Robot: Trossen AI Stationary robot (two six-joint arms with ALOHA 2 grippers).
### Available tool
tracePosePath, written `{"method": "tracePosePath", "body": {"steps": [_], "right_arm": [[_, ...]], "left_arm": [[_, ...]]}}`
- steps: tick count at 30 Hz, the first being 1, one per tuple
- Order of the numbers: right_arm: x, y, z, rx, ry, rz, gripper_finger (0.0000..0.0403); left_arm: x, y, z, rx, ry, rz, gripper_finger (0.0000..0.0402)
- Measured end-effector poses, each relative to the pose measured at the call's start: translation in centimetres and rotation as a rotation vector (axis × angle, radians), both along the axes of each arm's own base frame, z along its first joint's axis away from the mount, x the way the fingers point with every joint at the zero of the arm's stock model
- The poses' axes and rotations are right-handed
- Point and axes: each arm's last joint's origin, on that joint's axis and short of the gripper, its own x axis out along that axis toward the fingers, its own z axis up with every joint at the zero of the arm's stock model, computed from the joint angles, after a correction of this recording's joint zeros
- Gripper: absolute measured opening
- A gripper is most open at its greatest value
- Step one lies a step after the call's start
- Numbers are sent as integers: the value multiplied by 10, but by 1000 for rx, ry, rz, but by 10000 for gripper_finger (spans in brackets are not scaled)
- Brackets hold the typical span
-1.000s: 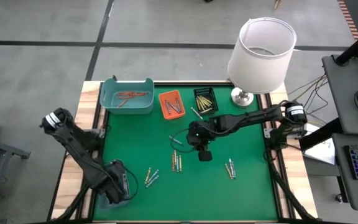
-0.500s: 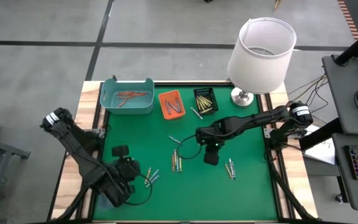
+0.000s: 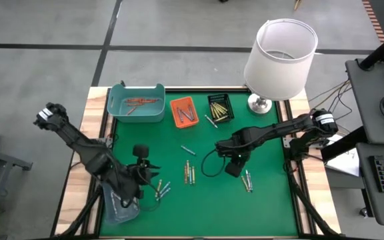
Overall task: Sort crayons
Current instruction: Put the blue crayon into the orange bin
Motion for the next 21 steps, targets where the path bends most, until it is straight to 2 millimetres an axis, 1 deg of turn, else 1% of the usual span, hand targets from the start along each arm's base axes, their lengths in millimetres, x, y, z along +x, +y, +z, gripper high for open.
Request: {"method": "tracePosePath", "body": {"steps": [4,9,12,15,21], "right_arm": [[1,1,0,-34,-19,-1,63],[10,-4,0,-221,-134,40,63],[23,-6,0,-342,-274,59,63],[37,-9,-1,-401,-436,67,63],[63,-12,0,-466,-824,174,63]], "left_arm": [[-1,18,-13,-31,-72,-55,75],[0,39,-27,-17,-189,-47,75],[1,46,-31,6,-270,-54,75],[4,51,-35,52,-331,-50,75],[4,56,-43,97,-320,-39,75]]}}
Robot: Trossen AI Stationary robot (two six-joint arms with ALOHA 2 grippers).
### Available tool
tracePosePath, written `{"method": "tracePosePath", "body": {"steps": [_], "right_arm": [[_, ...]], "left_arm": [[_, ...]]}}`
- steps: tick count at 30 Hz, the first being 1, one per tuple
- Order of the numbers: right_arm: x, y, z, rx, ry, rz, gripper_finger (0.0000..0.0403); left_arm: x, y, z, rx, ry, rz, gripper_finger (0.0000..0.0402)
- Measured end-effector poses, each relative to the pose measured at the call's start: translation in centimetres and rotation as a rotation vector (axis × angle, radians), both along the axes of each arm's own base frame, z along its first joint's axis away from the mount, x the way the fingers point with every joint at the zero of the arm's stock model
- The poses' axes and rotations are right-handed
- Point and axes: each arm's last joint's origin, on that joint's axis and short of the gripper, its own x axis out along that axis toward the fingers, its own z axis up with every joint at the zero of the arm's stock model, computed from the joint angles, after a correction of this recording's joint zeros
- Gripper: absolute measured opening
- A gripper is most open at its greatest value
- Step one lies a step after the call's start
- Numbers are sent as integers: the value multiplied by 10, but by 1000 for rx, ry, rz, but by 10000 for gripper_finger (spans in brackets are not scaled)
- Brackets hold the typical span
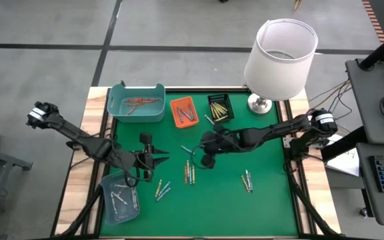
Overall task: Sort crayons
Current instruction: Put the blue crayon into the orange bin
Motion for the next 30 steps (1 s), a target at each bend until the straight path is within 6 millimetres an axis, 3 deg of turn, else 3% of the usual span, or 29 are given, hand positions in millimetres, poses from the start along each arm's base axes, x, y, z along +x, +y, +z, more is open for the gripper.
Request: {"method": "tracePosePath", "body": {"steps": [6,16,23,30], "right_arm": [[4,2,-7,-95,-283,119,73],[-7,-3,-30,-189,-249,40,144],[17,-1,-66,-206,-259,41,159],[42,-2,-88,-212,-176,15,154]], "left_arm": [[-1,1,-6,-10,13,7,75],[0,1,4,12,-9,43,75],[2,2,16,74,-28,73,75],[2,4,18,86,-38,101,75]]}}
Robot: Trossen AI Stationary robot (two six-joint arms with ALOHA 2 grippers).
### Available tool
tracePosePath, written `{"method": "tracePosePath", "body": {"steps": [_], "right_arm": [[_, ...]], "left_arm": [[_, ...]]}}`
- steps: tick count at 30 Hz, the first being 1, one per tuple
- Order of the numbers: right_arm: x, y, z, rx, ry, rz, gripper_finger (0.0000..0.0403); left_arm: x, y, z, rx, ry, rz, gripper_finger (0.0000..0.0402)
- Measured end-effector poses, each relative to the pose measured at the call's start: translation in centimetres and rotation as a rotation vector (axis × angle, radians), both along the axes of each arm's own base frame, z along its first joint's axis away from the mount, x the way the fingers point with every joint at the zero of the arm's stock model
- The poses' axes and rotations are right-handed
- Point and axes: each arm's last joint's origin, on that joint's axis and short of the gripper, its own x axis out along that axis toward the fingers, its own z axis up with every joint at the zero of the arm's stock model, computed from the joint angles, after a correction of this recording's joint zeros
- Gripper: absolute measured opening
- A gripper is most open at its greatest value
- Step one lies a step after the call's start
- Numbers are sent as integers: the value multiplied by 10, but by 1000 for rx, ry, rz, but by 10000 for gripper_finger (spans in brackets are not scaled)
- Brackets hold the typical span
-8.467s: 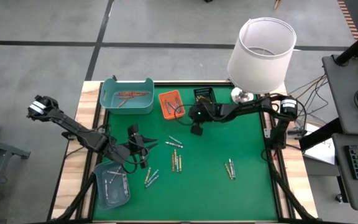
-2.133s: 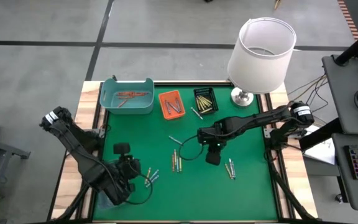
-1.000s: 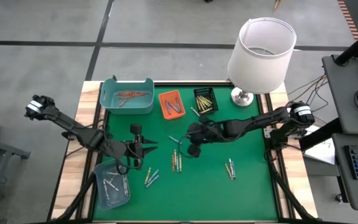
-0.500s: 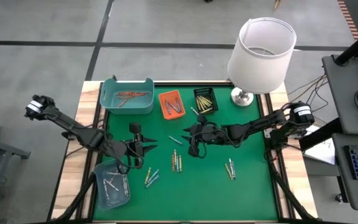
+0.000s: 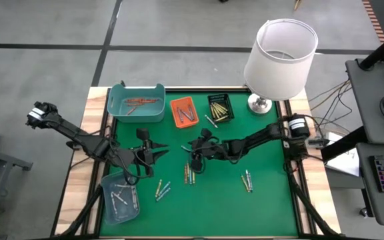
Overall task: Sort crayons
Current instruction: Put the blue crayon into the orange bin
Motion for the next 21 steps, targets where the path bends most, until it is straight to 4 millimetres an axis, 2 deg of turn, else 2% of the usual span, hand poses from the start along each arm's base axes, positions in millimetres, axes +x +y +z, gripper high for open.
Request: {"method": "tracePosePath", "body": {"steps": [9,13,16,21], "right_arm": [[23,-3,-27,10,204,-32,139],[29,-4,-28,24,246,-53,124],[30,-6,-27,42,267,-52,99],[32,-13,-26,103,272,-17,31]], "left_arm": [[0,1,-4,4,13,6,75],[1,2,-5,7,15,8,75],[1,2,-5,10,20,9,75],[2,4,-6,11,22,15,75]]}}
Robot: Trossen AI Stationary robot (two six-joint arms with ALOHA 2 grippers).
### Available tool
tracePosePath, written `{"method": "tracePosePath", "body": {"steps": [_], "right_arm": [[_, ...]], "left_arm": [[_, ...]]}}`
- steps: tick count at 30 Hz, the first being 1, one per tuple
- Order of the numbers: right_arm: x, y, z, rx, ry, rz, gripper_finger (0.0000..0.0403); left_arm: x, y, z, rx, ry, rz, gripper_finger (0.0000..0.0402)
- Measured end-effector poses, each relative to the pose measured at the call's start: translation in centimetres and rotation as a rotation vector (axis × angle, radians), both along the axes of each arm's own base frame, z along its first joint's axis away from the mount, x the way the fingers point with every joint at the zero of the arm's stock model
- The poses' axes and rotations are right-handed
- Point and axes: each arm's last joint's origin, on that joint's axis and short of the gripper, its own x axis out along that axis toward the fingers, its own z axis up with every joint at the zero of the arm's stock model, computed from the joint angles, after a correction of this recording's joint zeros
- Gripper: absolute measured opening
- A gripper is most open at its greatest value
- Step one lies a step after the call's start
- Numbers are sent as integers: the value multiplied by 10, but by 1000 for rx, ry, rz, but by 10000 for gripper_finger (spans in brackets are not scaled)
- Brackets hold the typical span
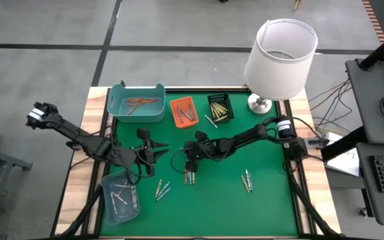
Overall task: Sort crayons
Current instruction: Put the blue crayon into the orange bin
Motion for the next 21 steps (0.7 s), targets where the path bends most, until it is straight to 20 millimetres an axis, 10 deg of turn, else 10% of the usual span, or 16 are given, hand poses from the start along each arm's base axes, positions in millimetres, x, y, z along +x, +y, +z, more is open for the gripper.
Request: {"method": "tracePosePath", "body": {"steps": [8,21], "right_arm": [[3,-7,16,32,3,30,14],[20,-79,139,-28,-155,-89,13]], "left_arm": [[-4,2,1,61,66,0,75],[-35,20,27,32,18,33,75]]}}
